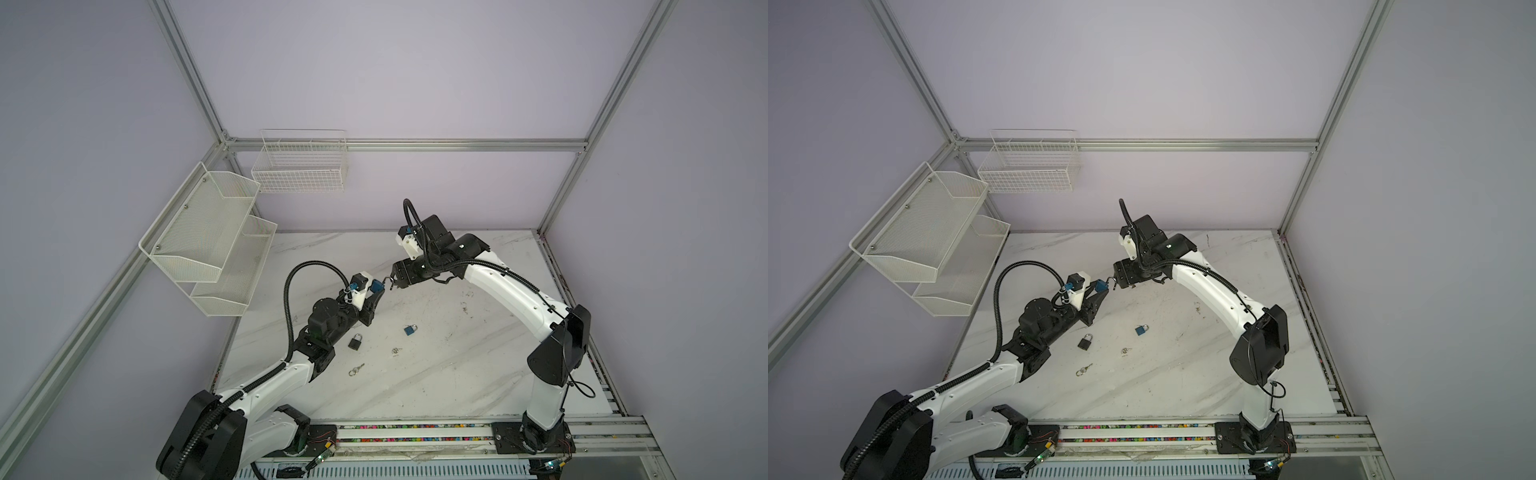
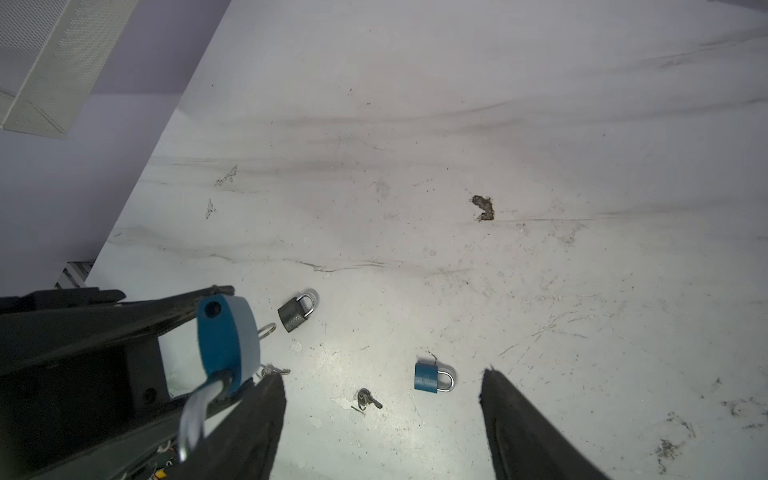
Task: Unlock with the key
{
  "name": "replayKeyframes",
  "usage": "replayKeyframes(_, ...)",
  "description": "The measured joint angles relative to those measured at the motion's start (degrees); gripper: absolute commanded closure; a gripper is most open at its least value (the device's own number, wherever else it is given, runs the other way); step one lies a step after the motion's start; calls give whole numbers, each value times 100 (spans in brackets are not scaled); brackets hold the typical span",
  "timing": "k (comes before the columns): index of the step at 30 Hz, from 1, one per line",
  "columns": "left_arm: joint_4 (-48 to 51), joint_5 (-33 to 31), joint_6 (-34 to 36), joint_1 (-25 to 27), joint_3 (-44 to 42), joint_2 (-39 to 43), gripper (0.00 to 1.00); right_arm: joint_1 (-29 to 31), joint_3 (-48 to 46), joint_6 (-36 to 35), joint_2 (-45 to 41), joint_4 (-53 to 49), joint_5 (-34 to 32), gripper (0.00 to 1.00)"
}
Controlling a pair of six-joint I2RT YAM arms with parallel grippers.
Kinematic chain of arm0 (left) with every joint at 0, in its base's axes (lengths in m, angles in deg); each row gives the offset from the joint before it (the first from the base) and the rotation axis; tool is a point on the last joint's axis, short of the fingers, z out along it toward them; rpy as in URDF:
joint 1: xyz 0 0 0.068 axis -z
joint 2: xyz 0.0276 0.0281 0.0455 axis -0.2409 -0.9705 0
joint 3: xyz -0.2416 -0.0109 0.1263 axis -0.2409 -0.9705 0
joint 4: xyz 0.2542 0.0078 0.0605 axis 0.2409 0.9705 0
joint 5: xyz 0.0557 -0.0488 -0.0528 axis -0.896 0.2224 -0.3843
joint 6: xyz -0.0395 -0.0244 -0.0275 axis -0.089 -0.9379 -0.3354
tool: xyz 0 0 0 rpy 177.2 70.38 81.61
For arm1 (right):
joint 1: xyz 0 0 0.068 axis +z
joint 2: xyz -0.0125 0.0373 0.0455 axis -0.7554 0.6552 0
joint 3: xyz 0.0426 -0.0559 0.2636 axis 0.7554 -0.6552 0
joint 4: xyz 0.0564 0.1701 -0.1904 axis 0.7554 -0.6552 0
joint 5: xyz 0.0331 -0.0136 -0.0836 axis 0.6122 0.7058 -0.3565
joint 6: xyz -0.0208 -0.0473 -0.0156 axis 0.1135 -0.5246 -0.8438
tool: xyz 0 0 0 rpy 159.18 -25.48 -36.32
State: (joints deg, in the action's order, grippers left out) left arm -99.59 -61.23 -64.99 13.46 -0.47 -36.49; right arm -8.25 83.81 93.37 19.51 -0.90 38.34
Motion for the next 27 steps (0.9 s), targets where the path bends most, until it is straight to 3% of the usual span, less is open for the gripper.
replayKeyframes(7, 109, -168, -144, 0, 4, -22, 100, -66, -280, 72, -190, 70, -308, 21)
replayKeyframes(11, 911, -459, -463, 0, 229, -190, 100, -160, -761, 232, -568, 203, -680, 21)
replayKeyframes(21, 3491, -1021, -1921, 0, 2118, -2109, 100, -195, -2820, 1211, -1478, 1241, -931, 20)
replayKeyframes(27, 4581, -1180, -2500, 0, 3045, -3303, 100, -192, -3296, 1596, -1510, 1681, -890, 20)
